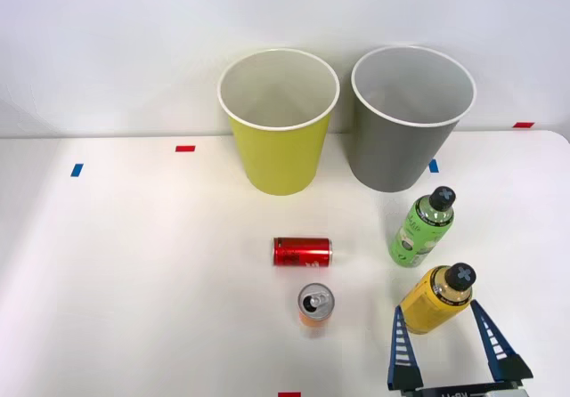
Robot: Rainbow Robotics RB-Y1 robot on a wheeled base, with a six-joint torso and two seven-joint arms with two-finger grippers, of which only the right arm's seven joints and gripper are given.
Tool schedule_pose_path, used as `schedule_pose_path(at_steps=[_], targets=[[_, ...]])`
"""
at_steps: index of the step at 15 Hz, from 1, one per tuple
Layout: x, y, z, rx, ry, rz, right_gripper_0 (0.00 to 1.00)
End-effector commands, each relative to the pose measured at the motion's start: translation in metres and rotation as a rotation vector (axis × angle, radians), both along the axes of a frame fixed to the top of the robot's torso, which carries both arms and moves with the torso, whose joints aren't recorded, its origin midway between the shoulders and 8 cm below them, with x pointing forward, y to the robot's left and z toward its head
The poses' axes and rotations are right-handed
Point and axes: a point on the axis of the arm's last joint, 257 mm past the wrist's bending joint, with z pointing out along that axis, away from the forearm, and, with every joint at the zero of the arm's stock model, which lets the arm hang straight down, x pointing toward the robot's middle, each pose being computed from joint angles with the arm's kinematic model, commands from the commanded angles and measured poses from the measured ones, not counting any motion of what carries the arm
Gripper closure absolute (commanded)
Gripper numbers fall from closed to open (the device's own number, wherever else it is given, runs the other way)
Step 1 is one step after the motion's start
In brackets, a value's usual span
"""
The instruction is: Put cans in the gray bin, plastic bottles in the light green bin
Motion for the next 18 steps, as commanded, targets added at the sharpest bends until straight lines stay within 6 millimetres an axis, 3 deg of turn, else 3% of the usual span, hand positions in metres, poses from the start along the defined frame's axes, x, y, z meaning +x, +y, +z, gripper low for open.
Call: schedule_pose_path(at_steps=[1, 6, 10, 11, 12, 13, 14, 18], targets=[[0.021, -0.001, 0.003, -0.007, -0.024, -0.006, 0.00], [0.056, -0.004, 0.010, -0.026, -0.023, -0.015, 0.00], [0.057, -0.009, 0.009, -0.032, -0.022, -0.022, 0.00], [0.055, -0.011, 0.008, -0.037, -0.019, -0.022, 0.18], [0.052, -0.012, 0.007, -0.044, -0.017, -0.022, 0.68], [0.050, -0.014, 0.006, -0.050, -0.015, -0.025, 0.96], [0.049, -0.015, 0.006, -0.051, -0.015, -0.024, 1.00], [0.046, -0.016, 0.007, -0.048, -0.018, -0.028, 1.00]])
